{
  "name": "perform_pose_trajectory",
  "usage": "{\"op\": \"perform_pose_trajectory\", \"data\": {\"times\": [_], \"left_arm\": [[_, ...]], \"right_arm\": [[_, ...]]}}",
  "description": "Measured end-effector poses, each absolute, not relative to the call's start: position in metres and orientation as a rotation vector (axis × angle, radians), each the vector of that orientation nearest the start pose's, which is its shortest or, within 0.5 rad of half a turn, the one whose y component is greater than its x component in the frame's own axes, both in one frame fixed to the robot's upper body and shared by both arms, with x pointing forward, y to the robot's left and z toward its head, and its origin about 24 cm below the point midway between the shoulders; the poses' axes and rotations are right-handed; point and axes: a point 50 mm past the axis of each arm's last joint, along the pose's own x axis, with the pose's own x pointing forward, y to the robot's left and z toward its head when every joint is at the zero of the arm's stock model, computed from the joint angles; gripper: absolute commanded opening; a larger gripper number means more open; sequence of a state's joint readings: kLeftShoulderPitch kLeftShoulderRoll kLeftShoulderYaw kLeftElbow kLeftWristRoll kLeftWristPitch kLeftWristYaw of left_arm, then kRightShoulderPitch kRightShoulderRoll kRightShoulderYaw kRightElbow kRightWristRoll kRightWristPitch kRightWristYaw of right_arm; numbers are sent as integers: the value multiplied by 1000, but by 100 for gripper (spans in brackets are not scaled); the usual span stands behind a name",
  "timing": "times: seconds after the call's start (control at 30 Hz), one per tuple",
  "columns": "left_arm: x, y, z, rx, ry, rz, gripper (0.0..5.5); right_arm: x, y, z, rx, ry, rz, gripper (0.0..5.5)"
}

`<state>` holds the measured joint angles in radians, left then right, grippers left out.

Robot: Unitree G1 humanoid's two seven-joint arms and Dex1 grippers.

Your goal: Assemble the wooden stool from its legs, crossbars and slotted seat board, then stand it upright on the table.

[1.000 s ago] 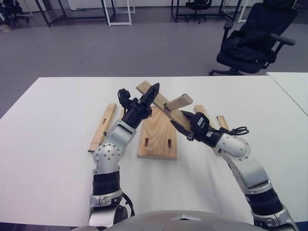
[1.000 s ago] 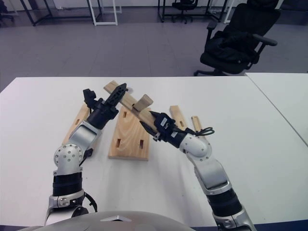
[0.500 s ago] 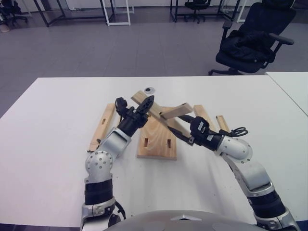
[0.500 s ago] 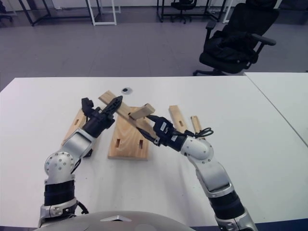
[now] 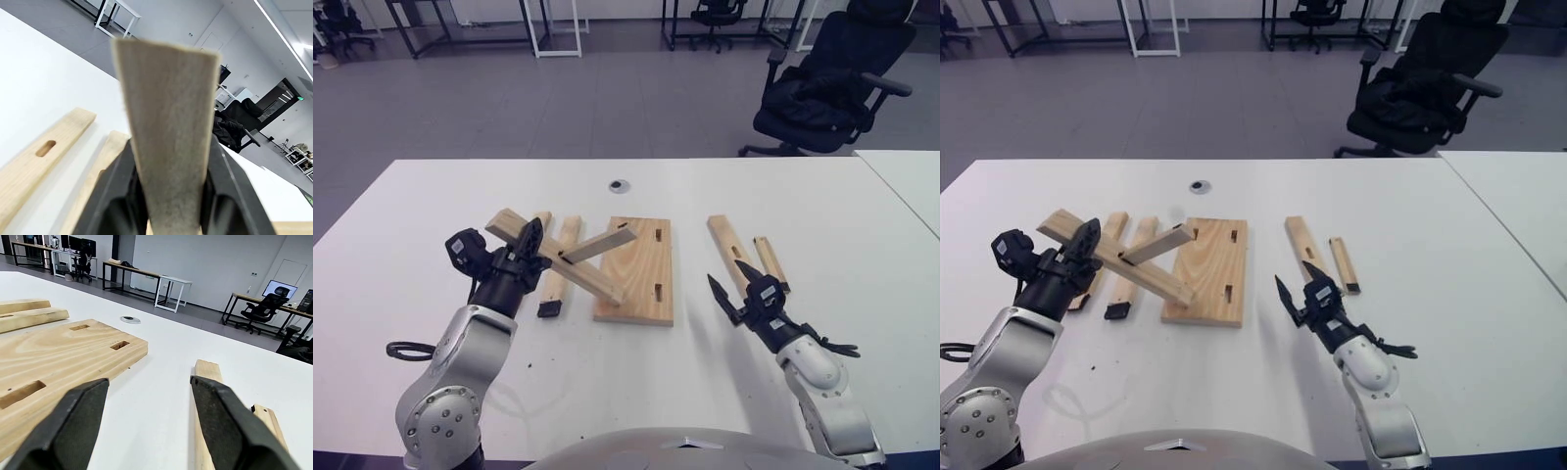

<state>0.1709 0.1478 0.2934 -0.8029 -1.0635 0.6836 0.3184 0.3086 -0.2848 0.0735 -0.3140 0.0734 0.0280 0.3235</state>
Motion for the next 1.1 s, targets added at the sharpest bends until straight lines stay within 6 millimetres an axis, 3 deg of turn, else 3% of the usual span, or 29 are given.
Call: {"op": "perform_pose_trajectory", "data": {"times": [0.37, 0.73, 0.83, 0.97, 1.1], "left_arm": [[189, 179, 124, -637, 22, 89, 102], [177, 182, 139, -504, 35, 97, 102], [180, 168, 141, -439, 29, 60, 102], [184, 133, 143, -209, 8, -104, 102], [189, 120, 135, -119, 2, -151, 102]], "right_arm": [[192, -164, 39, -201, 69, 399, 311], [193, -172, 34, -232, 93, 410, 311], [193, -171, 34, -236, 92, 417, 311], [200, -165, 40, -285, 65, 470, 311], [202, -168, 40, -310, 71, 479, 311]]}}
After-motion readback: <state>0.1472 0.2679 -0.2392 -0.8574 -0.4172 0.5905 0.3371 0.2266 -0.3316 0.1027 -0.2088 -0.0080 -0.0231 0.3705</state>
